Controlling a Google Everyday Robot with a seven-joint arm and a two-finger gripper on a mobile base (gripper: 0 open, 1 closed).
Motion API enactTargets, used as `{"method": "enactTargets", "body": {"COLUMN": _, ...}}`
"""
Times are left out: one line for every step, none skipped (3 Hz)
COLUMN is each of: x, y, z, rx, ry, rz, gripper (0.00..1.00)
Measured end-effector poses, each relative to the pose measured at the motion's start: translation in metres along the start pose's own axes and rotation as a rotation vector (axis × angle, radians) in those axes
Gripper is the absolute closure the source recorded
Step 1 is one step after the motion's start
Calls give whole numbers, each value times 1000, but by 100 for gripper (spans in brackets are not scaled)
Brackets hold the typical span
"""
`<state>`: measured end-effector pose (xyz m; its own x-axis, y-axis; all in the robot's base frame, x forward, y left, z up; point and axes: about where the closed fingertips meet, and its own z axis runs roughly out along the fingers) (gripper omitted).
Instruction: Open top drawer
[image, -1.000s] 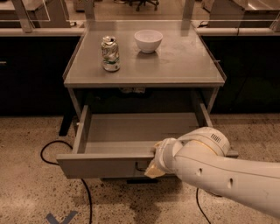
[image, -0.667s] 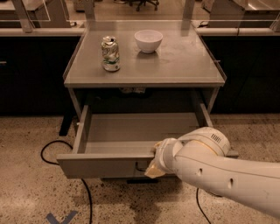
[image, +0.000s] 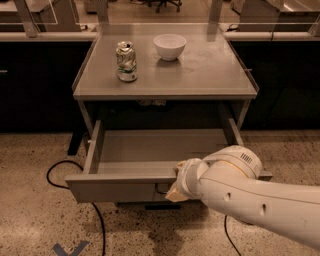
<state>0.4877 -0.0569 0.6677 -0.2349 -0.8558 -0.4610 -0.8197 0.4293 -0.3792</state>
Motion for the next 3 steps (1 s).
{"method": "enactTargets", "body": {"x": 0, "y": 0, "z": 0, "rx": 0, "ry": 0, "rz": 0, "gripper": 12}}
{"method": "enactTargets", "body": {"x": 0, "y": 0, "z": 0, "rx": 0, "ry": 0, "rz": 0, "gripper": 0}}
{"method": "enactTargets", "body": {"x": 0, "y": 0, "z": 0, "rx": 0, "ry": 0, "rz": 0, "gripper": 0}}
